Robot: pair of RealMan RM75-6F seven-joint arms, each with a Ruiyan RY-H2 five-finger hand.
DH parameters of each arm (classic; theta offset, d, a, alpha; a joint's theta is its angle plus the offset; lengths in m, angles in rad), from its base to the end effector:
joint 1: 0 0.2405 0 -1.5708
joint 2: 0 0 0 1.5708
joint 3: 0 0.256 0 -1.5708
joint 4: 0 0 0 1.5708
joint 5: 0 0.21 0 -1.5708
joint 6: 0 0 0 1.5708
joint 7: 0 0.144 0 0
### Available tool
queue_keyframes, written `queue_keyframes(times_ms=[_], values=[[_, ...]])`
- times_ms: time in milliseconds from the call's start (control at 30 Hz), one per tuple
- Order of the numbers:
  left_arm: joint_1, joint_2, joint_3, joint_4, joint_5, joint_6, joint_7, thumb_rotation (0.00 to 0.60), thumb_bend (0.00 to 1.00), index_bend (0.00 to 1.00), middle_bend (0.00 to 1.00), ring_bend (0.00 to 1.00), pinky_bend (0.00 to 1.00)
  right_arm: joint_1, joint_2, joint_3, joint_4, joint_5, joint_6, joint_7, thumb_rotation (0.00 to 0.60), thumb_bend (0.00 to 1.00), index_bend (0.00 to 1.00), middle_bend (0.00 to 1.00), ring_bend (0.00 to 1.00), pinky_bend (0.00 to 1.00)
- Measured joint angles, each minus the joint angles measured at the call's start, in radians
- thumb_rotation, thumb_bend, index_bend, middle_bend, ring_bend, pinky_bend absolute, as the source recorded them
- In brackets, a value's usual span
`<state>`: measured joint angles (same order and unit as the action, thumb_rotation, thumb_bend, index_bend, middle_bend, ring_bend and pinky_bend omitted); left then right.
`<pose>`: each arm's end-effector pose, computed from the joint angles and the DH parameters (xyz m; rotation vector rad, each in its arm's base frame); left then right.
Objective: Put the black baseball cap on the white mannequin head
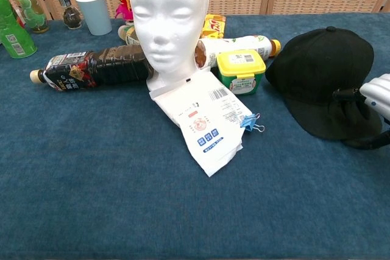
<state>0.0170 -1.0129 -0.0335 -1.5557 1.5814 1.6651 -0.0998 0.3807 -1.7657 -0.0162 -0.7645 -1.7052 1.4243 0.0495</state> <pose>-0.3223 0.1444 0.2143 -1.3391 -0.7604 -0.9309 -0.2900 -0.2651 -0.0114 1.8173 -0.5550 0.9944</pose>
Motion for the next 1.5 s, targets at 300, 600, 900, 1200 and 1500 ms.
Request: queue_keyframes(times_ms=[300, 600, 900, 1200, 1500], values=[[0.008, 0.0, 0.0, 0.007, 0.001, 0.012, -0.013, 0.6, 0.29, 0.63, 0.49, 0.37, 0.35, 0.02, -0.068, 0.052, 0.119, 0.037, 0.034, 0.043, 0.6, 0.41, 0.43, 0.53, 0.61, 0.73], [0.011, 0.002, -0.002, 0.01, -0.001, 0.017, -0.018, 0.6, 0.29, 0.63, 0.49, 0.37, 0.35, 0.1, -0.105, 0.128, 0.197, 0.092, 0.022, 0.078, 0.6, 0.42, 0.43, 0.51, 0.59, 0.76], [0.019, 0.006, -0.003, 0.012, -0.01, 0.021, -0.023, 0.6, 0.29, 0.63, 0.49, 0.37, 0.35, 0.176, -0.125, 0.192, 0.23, 0.176, -0.092, 0.087, 0.6, 0.43, 0.43, 0.51, 0.59, 0.73], [0.022, 0.008, -0.005, 0.012, -0.011, 0.023, -0.024, 0.6, 0.29, 0.63, 0.49, 0.37, 0.35, 0.199, -0.126, 0.19, 0.234, 0.193, -0.122, 0.068, 0.6, 0.43, 0.66, 0.6, 0.69, 0.85], [0.02, 0.001, -0.006, 0.017, -0.013, 0.018, -0.026, 0.6, 0.29, 0.63, 0.49, 0.37, 0.35, 0.193, -0.089, 0.21, 0.162, 0.216, -0.081, 0.061, 0.6, 0.43, 0.68, 0.64, 0.74, 0.91]])
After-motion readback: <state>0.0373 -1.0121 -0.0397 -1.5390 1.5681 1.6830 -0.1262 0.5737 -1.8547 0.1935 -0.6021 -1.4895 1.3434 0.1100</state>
